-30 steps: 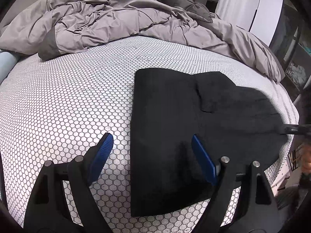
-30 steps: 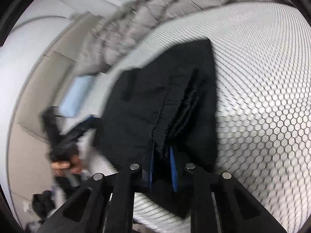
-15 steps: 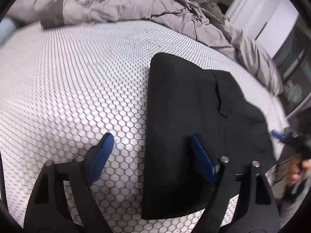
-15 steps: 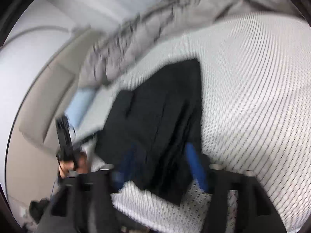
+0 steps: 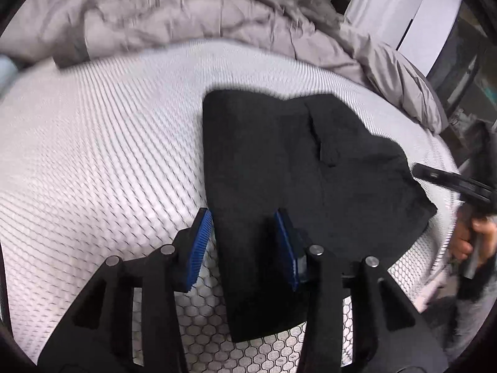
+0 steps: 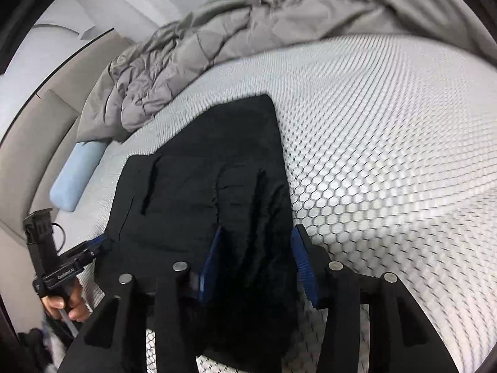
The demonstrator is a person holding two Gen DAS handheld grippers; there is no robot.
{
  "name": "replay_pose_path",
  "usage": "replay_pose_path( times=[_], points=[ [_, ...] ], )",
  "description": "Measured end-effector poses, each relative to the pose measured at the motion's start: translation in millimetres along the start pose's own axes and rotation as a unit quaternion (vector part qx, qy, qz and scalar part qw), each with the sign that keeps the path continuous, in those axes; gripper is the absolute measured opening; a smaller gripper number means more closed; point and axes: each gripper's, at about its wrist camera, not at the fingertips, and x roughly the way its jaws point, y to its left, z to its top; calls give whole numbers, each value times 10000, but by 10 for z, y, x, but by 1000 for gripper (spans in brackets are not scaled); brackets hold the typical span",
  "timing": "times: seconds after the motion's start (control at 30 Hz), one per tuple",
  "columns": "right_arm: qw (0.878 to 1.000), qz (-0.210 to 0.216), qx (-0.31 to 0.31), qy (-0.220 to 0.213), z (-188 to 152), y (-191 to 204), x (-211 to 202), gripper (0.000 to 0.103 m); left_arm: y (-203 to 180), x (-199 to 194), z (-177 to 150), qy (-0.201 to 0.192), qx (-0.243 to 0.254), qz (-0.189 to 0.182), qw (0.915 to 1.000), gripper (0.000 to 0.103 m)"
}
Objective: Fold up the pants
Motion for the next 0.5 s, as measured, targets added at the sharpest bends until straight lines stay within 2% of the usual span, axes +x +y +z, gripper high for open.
replay_pose_path(
  times=[0.03,0.1,0.17,0.27,0.33,0.4,0.43,0.5],
  points=[
    [9997,-17,-188,-132,-32,89,-120,47,-65,-73,3,-140,141,34,9998,43],
    [9975,80,-621,-325,-113,353,-290,47,-248,-196,-20,-383,405,-142,9983,57],
    [9945,294,-951,-320,-189,614,-281,47,-453,-179,-36,-425,703,-449,9956,58],
    [9899,480,-1327,118,-307,983,75,47,-776,75,-155,-65,1292,-851,9879,58],
    [9846,510,-1593,502,-405,1141,393,47,-877,256,-215,163,1458,-723,9865,58],
    [9776,234,-1951,755,-480,1184,579,45,-922,316,-285,237,1807,-641,9812,58],
    [9746,135,-2083,805,-497,1189,598,40,-920,296,-311,259,1908,-615,9794,58],
    [9712,-252,-2216,840,-508,1131,484,40,-876,233,-345,295,1960,-586,9784,58]
  ],
)
